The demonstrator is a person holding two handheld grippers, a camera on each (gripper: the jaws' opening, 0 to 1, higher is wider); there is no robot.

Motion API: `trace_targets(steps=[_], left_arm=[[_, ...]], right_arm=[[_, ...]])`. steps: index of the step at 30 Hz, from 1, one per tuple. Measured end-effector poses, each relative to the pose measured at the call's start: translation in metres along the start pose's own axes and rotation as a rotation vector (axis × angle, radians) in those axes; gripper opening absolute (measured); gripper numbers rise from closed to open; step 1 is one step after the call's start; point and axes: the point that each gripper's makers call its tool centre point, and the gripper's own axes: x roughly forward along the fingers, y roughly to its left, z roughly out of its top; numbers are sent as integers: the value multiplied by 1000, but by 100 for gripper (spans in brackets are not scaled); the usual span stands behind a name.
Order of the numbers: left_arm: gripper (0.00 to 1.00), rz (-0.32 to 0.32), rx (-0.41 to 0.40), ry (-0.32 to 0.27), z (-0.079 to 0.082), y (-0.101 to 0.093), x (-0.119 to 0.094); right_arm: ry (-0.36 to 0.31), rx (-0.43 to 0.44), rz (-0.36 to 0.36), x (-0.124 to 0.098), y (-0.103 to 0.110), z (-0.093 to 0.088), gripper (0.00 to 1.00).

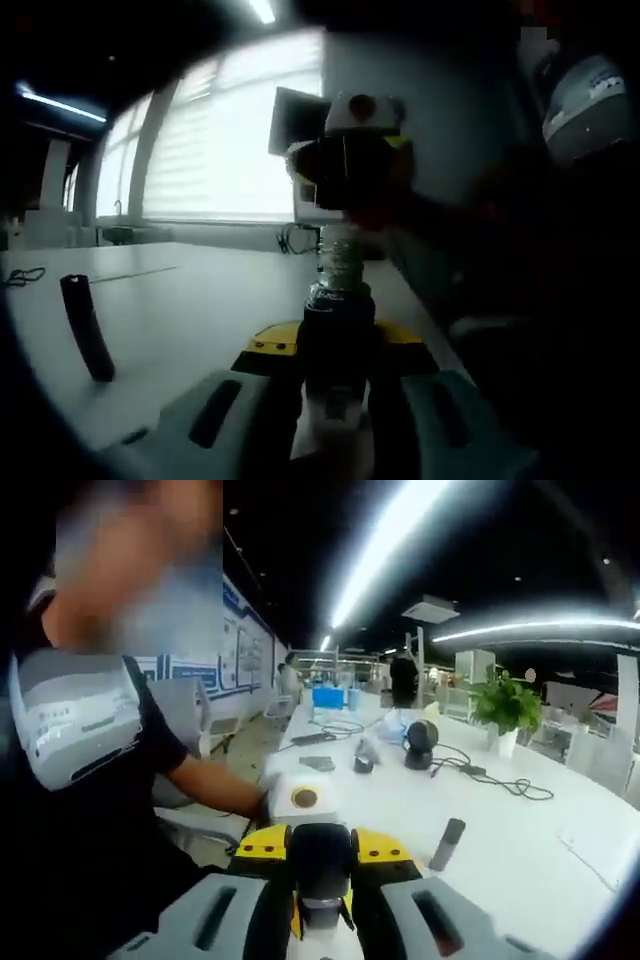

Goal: Pick up cosmetic bottle twist off cap place on table pick up cap screw tight cap place on table

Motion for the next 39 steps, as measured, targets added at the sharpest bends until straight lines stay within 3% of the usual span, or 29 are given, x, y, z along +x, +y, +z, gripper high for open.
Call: trace_targets(steps=[22,28,34,39], left_arm=[[15,4,1,0,0,-1,-1],[15,14,5,0,0,0,-1],[15,9,10,-2,0,0,-1],[15,11,9,-1,0,1,-1]], right_arm=[[48,-58,110,19,6,-16,16],[54,-54,65,22,5,-33,16],[4,-20,52,21,5,-31,16],[5,-21,45,22,5,-30,16]])
